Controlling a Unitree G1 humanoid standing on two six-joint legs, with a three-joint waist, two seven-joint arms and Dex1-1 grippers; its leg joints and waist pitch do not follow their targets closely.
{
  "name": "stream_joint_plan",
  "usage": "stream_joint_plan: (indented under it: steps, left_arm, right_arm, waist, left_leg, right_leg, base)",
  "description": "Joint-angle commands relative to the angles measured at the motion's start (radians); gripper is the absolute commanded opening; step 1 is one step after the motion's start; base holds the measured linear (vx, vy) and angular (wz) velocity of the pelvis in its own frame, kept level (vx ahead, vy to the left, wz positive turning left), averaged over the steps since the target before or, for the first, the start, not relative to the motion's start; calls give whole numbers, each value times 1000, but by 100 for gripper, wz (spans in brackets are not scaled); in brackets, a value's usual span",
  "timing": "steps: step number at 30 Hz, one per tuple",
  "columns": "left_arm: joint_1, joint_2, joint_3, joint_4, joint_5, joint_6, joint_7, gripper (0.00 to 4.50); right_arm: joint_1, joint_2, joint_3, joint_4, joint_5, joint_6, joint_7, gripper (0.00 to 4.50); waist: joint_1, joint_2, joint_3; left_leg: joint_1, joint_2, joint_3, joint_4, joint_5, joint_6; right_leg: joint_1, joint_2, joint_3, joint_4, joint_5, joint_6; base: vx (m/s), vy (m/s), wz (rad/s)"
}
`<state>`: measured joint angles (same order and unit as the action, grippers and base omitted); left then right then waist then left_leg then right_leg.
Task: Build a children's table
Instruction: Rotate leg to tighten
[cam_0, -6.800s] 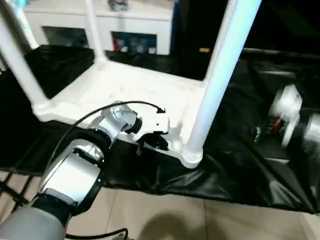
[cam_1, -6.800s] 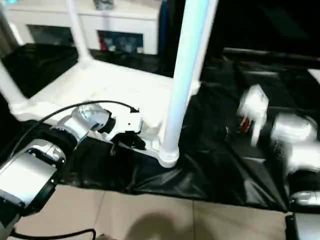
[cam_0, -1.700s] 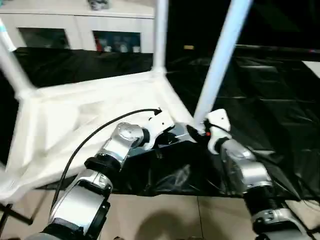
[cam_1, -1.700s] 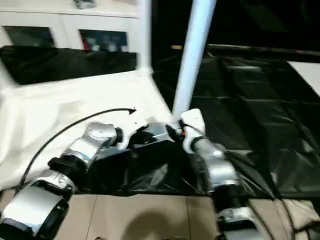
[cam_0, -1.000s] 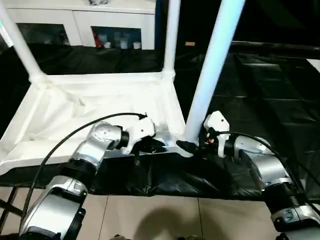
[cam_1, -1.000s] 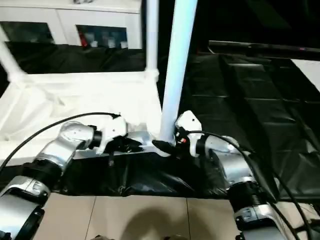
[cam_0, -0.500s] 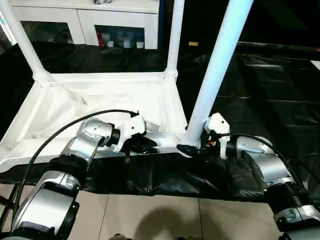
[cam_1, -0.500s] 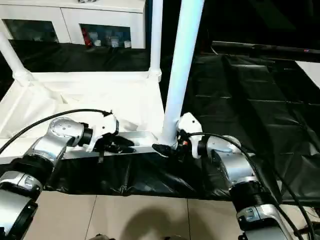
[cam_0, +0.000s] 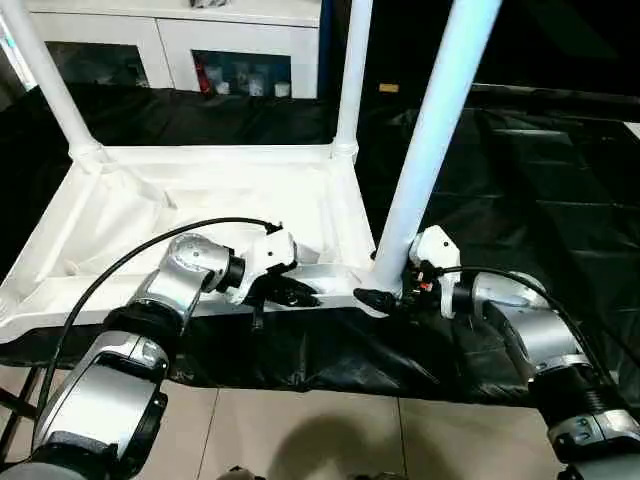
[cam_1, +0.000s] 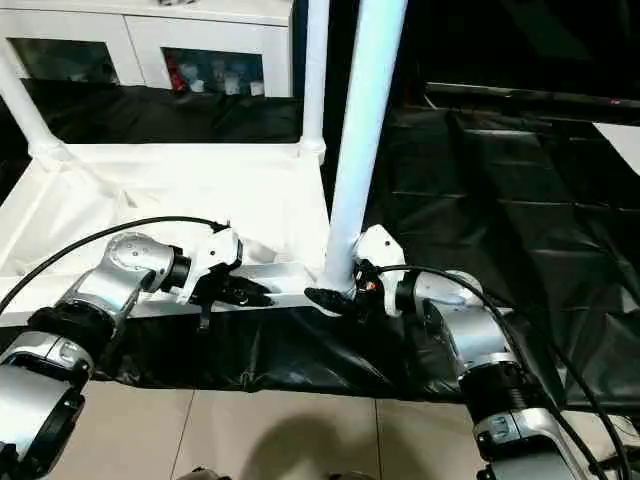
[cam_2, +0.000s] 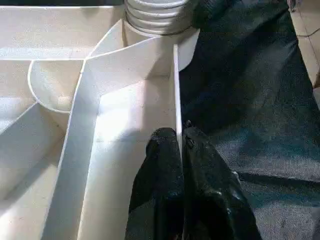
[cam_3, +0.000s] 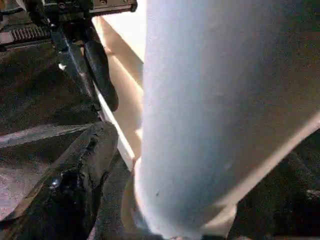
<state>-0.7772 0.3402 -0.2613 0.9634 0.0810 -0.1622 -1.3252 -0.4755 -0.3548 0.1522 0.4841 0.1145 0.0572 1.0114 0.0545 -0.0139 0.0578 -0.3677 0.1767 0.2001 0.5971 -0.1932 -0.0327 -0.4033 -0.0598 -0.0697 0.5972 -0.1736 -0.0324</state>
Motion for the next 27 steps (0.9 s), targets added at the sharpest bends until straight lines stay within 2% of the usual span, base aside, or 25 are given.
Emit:
stream_joint_plan:
  steps: [1,5,12,14,22,23,27]
  left_arm:
    - [5,4,-35,25,36,-19,-16,2]
    - [12,9,-55,35,54,-42,-31,2]
    - [25,1,-40,24,19,-62,-82,2]
    - [33,8,-43,10,9,-63,-120,2]
    - [38,18,-54,-7,0,-73,-169,2]
    - [38,18,-54,-7,0,-73,-169,0]
    - [33,18,-56,-1,8,-84,-171,0]
  right_arm:
    - [-23,-11,-5,15,-5,-16,4,398]
    - [-35,-24,5,33,-14,-34,26,398]
    - [-44,-59,46,43,-22,-54,137,398]
    - [-54,-76,73,56,-35,-67,186,398]
    - [-95,-82,101,119,-55,-90,235,398]
    - [-96,-82,101,120,-55,-90,235,369]
    - [-109,-73,103,138,-53,-91,251,357]
  waist:
    - [4,-2,-72]
    - [6,-4,-72]
    - [9,-6,-72]
    - [11,-9,-72]
    - [9,-9,-69]
    - [10,-11,-70]
    - [10,-12,-71]
  left_leg:
    - [14,66,-25,-61,-124,77]
    - [15,66,-25,-61,-138,65]
    - [13,66,-24,-59,-127,81]
    - [12,66,-24,-59,-131,84]
    - [14,67,-25,-60,-152,71]
    - [14,67,-25,-59,-148,71]
    - [12,67,-24,-58,-135,82]
  right_leg:
    - [58,-96,55,-58,-127,-253]
    - [57,-97,56,-60,-158,-245]
    - [59,-96,54,-57,-140,-249]
    - [58,-96,54,-56,-152,-249]
    - [53,-97,54,-60,-209,-240]
    - [54,-98,55,-60,-208,-237]
    - [55,-97,54,-58,-184,-240]
  base:
    - [0,0,0]
    - [0,0,0]
    - [0,0,0]
    - [0,0,0]
    - [0,0,0]
    - [0,0,0]
    - [0,0,0]
